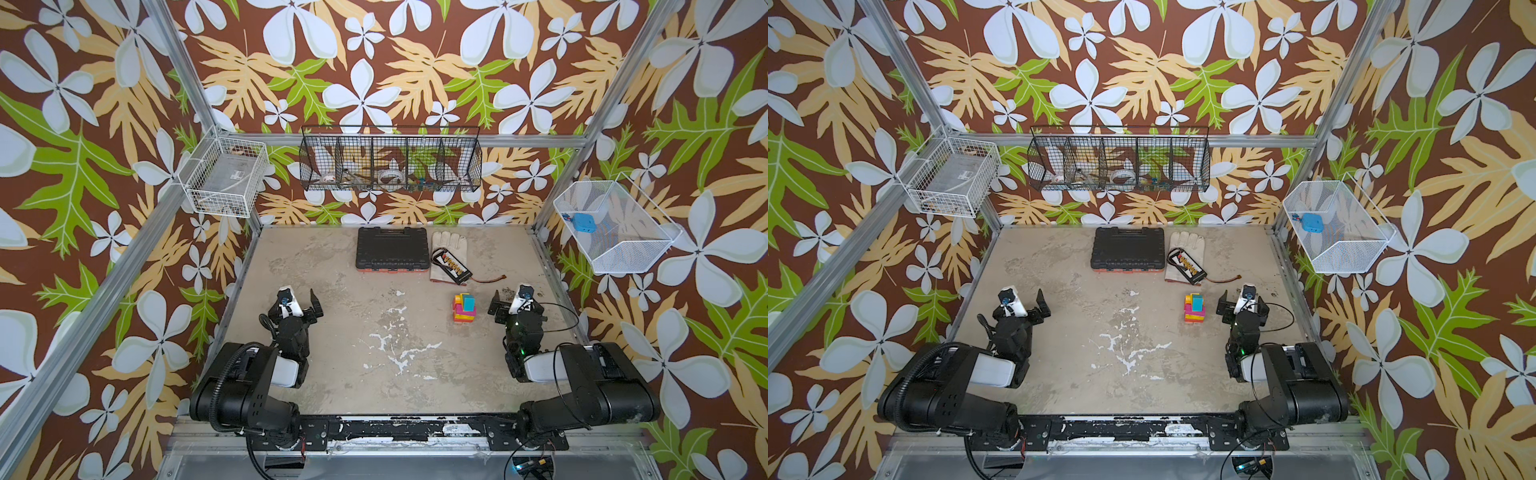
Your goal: Build the wood block tower
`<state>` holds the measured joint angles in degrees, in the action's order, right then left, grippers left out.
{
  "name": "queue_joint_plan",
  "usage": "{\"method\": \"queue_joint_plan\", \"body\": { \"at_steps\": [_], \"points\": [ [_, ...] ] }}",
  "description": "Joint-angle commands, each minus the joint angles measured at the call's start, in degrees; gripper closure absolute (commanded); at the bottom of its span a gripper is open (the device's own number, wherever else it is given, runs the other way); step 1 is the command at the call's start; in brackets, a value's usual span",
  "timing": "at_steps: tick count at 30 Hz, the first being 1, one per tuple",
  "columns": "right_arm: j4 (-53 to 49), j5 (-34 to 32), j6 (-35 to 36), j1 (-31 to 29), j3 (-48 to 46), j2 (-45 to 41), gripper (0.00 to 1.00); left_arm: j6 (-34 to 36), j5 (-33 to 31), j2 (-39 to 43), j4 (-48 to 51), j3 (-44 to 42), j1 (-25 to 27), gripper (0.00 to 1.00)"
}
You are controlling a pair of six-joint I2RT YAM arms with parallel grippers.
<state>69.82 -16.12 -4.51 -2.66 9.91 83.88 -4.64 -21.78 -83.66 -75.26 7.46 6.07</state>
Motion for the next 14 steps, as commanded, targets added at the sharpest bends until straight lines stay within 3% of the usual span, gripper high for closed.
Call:
{"method": "queue_joint_plan", "body": {
  "at_steps": [1,14],
  "points": [
    [-0.3,0.9,-0.5,-0.3,0.4,-0.3,0.00,0.2,0.2,0.0,-2.3,0.1,-0.1,0.00],
    [-0.2,0.8,-0.3,-0.3,0.4,0.0,0.00,0.2,0.2,0.0,-2.3,0.0,-0.1,0.00]
  ]
}}
